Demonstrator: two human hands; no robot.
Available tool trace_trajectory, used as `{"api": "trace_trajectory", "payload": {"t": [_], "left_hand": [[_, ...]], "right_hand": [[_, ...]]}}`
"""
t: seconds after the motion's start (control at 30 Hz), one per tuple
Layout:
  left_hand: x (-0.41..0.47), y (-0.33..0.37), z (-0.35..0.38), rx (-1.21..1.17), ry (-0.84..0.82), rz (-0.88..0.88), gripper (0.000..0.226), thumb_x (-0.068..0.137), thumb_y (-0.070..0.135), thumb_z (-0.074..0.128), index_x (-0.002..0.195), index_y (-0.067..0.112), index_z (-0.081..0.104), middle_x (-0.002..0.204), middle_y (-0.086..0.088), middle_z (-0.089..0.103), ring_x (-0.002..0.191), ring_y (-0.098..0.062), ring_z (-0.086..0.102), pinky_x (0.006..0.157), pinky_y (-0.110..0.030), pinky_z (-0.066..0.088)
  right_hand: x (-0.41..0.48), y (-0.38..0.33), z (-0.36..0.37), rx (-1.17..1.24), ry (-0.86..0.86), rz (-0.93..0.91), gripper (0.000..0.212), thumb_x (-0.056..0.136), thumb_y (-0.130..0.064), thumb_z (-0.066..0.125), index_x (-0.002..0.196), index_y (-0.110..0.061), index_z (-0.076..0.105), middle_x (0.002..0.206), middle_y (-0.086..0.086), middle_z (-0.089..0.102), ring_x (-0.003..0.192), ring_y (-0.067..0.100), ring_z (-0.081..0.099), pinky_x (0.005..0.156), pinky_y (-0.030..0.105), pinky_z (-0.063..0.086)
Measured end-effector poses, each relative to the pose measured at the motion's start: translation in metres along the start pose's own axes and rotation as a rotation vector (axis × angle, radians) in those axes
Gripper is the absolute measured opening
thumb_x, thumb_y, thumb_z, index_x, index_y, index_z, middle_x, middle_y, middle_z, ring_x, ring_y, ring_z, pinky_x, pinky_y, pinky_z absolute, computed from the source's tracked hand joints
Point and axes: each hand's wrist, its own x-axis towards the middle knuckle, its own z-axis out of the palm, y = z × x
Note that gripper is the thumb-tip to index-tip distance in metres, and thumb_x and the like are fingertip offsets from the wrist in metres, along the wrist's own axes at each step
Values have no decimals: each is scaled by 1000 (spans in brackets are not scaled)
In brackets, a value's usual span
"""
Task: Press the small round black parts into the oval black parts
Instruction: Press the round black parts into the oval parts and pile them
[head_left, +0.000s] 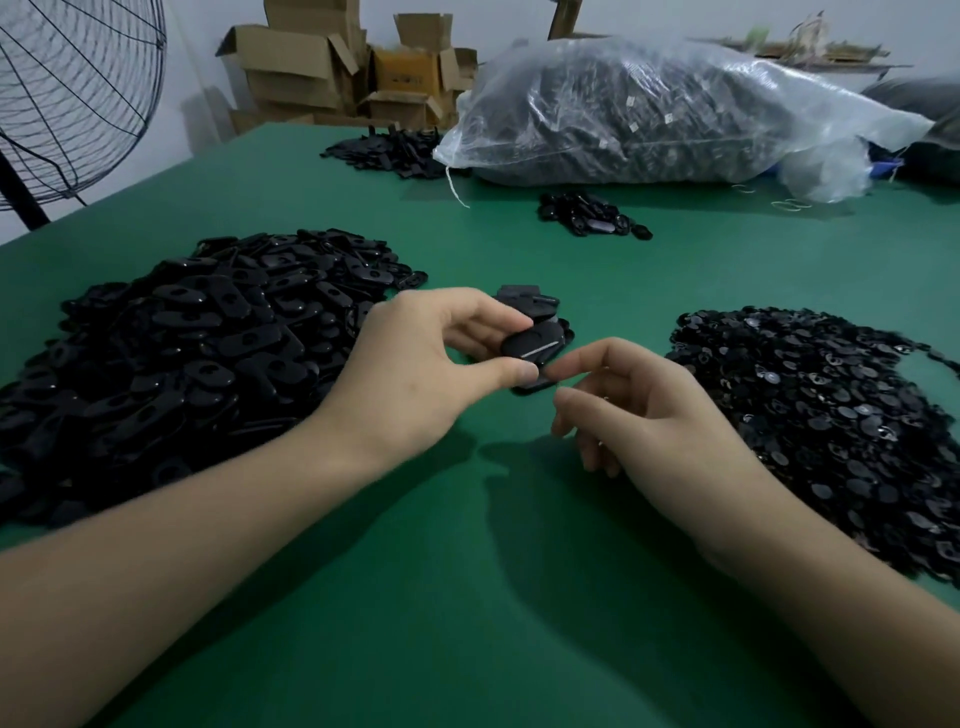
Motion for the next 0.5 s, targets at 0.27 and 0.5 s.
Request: {"api": "trace_trajectory", "payload": {"t": [0.27,0.5], "left_hand": [[54,-16,14,263,-44,-77,38,75,39,90,110,30,78,98,16,70,86,3,60,74,-3,38],[68,-35,-31,722,-6,-178,41,94,52,68,122,23,74,116,0,74,107,-23,66,95,-36,53]], "right_hand": [[-3,-2,-1,-17,-8,-43,24,91,-28,68,109,-38,57,87,0,70,60,18,63,62,37,47],[-2,-4,-3,-44,41,-59,22,94,-25,68,110,-35,57,86,-3,70,62,20,64,64,41,50]]}}
